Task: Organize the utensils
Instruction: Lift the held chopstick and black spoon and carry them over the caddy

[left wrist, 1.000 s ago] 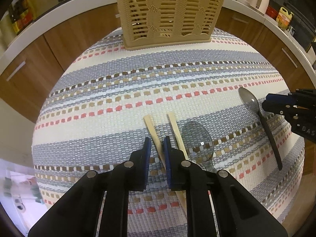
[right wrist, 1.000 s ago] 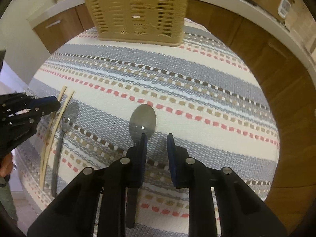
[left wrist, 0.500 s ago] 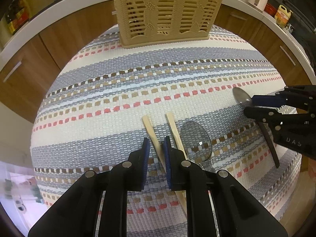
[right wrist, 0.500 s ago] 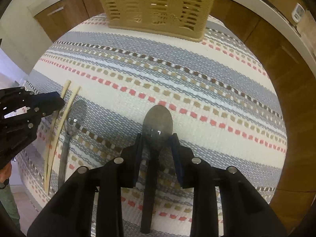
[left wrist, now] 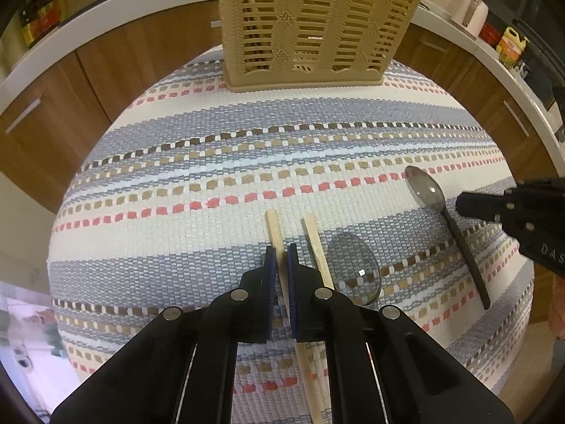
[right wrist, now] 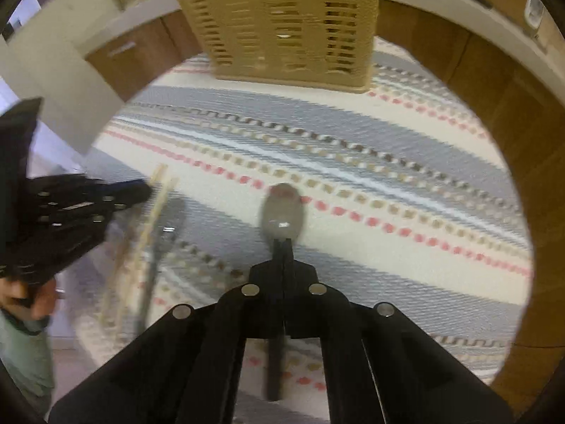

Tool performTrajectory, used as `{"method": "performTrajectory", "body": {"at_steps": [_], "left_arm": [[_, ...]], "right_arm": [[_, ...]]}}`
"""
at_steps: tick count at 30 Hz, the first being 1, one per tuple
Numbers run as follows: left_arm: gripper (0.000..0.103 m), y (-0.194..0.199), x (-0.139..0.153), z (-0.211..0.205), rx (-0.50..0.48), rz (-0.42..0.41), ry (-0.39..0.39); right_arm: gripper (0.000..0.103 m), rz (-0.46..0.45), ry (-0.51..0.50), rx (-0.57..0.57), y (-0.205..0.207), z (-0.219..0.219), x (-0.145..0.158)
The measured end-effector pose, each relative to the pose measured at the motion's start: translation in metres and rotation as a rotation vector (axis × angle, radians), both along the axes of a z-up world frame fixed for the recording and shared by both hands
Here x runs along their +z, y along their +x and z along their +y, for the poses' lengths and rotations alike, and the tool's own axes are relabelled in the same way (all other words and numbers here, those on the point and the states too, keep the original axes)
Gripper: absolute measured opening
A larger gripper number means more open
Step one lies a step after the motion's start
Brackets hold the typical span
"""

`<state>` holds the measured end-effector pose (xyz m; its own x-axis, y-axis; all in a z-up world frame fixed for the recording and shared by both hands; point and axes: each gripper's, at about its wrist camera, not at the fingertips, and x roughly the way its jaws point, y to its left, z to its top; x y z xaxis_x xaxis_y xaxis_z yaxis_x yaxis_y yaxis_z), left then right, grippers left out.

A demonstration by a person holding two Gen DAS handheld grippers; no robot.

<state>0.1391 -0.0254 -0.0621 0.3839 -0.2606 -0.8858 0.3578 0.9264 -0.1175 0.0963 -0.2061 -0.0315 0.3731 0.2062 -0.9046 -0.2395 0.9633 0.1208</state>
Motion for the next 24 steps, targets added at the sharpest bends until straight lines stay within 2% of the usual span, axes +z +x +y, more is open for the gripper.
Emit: {"method": "performTrajectory", "body": {"at_steps": [2,4,6,13,14,15,17,21,24], "left_arm": [[0.005,0.001,-0.001,0.001,-0.004,0.000,0.000],[0.005,0.000,0.000,0.000,-0.007,-0.004,0.004],[0.005,-0.001,0.000,0.000,-0.010,-0.007,0.003],[0.005,-0.001,0.000,0.003,-0.011,-0.009,-0.018],[0.005,-0.001,0.000,0.003,-0.012,-0.010,-0.017],[0.005,-0.001,0.000,0.003,-0.012,-0.013,-0.015],[0.005,-0.002,0.000,0.003,-0.008,-0.016,-0.014],[0.004,0.000,0.000,0.009,0.003,-0.002,-0.049],[0.004,0.003,0.000,0.015,0.011,0.017,-0.088]], "right_arm": [[0.016,-0.020,-0.041,0.008,-0.003,0.007,0.000],[0.021,-0.019,-0.078,0.010,-0.001,0.016,-0.005],[0.021,-0.011,-0.096,0.008,0.002,0.021,-0.012],[0.021,-0.049,-0.254,0.026,0.006,0.050,-0.024],[0.014,-0.049,-0.255,0.028,0.005,0.052,-0.024],[0.010,-0.043,-0.236,0.031,0.005,0.053,-0.024],[0.009,-0.045,-0.191,0.021,0.007,0.052,-0.023],[0.009,0.006,0.021,-0.006,0.012,0.019,-0.020],[0.009,0.079,0.224,-0.043,0.015,-0.013,-0.023]]}}
